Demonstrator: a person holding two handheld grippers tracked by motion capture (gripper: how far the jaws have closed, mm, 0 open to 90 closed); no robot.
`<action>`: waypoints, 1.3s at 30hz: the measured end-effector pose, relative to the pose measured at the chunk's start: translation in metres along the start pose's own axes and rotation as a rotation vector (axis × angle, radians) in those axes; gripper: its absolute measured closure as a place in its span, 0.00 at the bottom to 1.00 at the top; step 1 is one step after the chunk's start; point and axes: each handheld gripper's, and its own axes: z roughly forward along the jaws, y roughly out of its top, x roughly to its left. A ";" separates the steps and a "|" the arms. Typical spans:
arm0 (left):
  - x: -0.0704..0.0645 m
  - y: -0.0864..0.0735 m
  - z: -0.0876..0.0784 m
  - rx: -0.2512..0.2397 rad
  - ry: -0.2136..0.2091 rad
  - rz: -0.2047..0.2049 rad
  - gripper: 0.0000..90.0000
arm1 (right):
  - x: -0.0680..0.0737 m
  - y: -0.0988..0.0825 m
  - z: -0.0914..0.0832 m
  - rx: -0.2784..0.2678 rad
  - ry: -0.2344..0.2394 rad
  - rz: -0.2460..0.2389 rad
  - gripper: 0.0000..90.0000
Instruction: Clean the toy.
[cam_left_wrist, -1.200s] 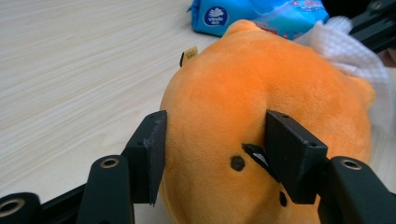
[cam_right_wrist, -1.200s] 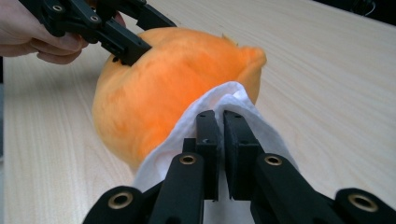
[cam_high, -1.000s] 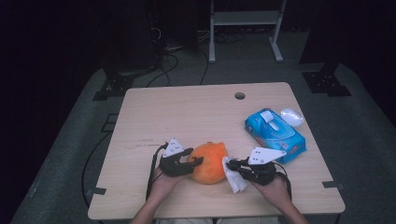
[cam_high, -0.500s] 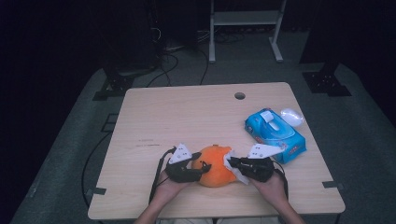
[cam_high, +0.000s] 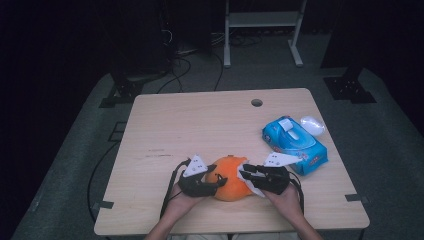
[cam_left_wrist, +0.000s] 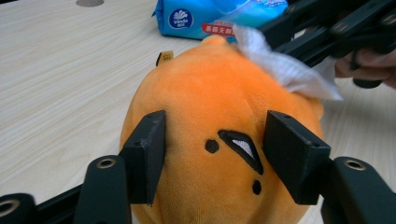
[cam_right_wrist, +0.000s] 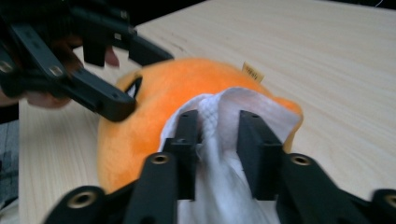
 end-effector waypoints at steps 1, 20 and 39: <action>0.002 0.002 -0.001 -0.011 0.003 -0.002 0.35 | 0.000 -0.001 0.001 0.007 0.001 -0.004 0.82; 0.007 -0.004 0.005 0.017 -0.004 -0.061 0.43 | 0.011 0.009 -0.008 0.016 -0.068 -0.094 0.93; 0.019 -0.001 0.000 -0.003 -0.055 -0.128 0.10 | 0.019 0.006 -0.003 0.020 0.014 -0.124 0.93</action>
